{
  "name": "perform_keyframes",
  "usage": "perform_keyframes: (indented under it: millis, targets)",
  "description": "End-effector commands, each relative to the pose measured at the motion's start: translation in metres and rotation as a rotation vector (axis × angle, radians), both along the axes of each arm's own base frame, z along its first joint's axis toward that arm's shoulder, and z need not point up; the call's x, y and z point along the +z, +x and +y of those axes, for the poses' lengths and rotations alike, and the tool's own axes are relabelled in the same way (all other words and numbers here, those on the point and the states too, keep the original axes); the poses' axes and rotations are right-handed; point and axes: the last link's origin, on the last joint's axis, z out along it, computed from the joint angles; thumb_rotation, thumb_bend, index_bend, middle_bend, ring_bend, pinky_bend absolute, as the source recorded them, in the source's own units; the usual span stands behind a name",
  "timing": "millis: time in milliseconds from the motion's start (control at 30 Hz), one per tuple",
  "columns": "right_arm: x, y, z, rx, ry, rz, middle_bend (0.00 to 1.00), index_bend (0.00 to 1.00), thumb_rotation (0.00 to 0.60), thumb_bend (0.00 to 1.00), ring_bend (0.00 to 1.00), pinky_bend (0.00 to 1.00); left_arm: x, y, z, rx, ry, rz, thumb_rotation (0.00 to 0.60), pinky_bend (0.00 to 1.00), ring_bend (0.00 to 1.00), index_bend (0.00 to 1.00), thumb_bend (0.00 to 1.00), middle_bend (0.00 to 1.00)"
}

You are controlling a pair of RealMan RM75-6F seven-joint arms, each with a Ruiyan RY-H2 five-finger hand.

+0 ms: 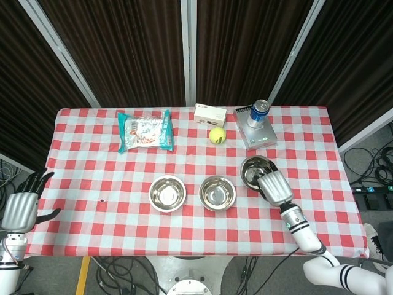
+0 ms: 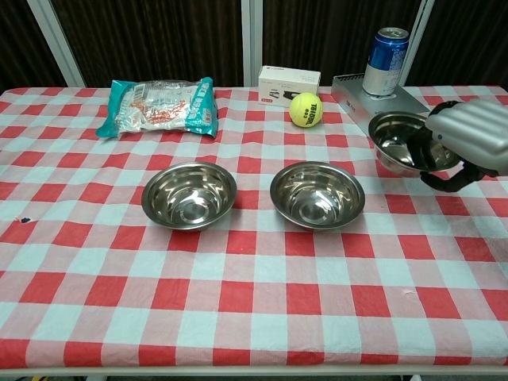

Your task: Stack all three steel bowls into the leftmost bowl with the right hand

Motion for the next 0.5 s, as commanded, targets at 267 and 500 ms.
perform_keyframes:
  millis: [267,500]
  targets:
    - [0.002,0.075,-0.013,0.181,0.01,-0.037,0.57,0.66,0.6,0.38,0.32,0.15,-0.006,-0.005,0.0,0.024,-0.023,0.008,0.6,0.26,0.15,0.19,0.08,0.19]
    - [-0.025,0.127,-0.012,0.274,0.084,-0.052,0.57,0.66,0.6,0.39,0.32,0.15,-0.008,-0.008,0.0,0.034,-0.029,0.013,0.6,0.26,0.15,0.19,0.08,0.19]
